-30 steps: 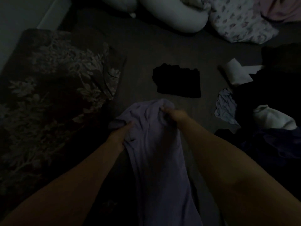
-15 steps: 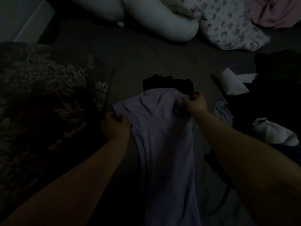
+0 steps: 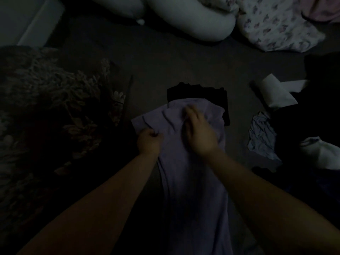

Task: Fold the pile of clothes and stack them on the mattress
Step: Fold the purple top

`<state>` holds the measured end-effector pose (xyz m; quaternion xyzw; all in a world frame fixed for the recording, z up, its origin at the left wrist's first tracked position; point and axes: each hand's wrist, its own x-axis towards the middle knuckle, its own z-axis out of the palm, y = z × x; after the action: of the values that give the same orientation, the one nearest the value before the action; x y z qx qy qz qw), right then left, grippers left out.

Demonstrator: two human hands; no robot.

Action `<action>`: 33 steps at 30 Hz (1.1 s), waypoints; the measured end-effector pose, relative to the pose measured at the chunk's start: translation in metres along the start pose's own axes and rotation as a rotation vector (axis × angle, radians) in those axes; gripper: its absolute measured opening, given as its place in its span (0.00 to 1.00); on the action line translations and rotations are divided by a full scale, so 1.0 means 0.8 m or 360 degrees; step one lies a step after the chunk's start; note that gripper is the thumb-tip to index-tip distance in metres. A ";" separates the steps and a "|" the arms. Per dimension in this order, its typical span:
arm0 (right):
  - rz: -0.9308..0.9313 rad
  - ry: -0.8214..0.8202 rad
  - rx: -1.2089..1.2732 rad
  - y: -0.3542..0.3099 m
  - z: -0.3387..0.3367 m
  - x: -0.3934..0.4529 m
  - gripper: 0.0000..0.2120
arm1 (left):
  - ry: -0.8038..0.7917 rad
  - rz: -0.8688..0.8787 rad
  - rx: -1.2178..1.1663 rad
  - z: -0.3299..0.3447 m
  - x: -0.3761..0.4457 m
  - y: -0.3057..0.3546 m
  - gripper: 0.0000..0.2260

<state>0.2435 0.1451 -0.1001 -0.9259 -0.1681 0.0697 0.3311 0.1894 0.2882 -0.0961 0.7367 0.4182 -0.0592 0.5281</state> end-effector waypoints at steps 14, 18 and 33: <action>-0.0139 -0.0153 -0.0596 -0.038 -0.056 0.125 0.12 | 0.0204 0.0485 -0.0319 -0.045 0.001 -0.027 0.14; -0.0072 -0.0166 -0.0568 -0.031 -0.047 0.128 0.12 | 0.0322 0.0339 -0.0064 -0.049 0.036 -0.023 0.15; 0.0628 -0.0409 0.0133 0.032 -0.091 0.097 0.11 | -0.0119 0.1159 0.1667 -0.059 0.061 -0.006 0.23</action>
<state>0.3404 0.1119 -0.0615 -0.9098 -0.0217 0.2573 0.3251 0.2004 0.3548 -0.1047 0.9895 0.0380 -0.0983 0.0986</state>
